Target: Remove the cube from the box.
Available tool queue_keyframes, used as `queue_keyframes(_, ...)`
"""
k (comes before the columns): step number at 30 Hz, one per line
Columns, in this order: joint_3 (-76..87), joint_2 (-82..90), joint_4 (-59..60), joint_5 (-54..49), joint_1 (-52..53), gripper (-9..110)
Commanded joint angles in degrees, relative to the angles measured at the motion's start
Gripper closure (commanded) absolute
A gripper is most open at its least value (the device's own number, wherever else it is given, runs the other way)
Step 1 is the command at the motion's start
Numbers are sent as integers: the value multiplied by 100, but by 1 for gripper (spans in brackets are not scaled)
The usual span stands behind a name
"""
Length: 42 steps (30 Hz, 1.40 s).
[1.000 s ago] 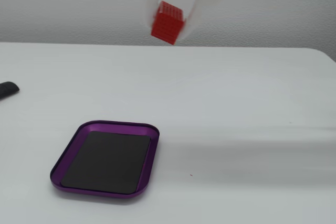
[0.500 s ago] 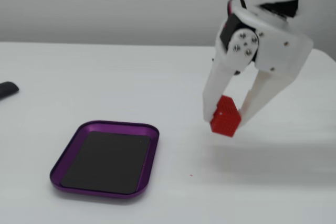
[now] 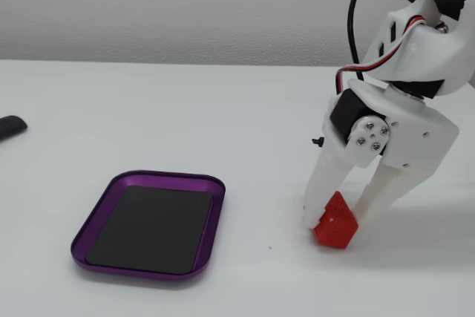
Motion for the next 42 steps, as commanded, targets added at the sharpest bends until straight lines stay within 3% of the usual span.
queue_keyframes(1,26,185,-88,18,26,96)
queue_keyframes(7,-35,264,44,-26,18,84)
queue_keyframes(26,-3050,624,3252,-44,624,84)
queue_keyframes(33,-1986,2707,3401,-53,659,84)
queue_keyframes(42,949,5889,2918,-62,677,84)
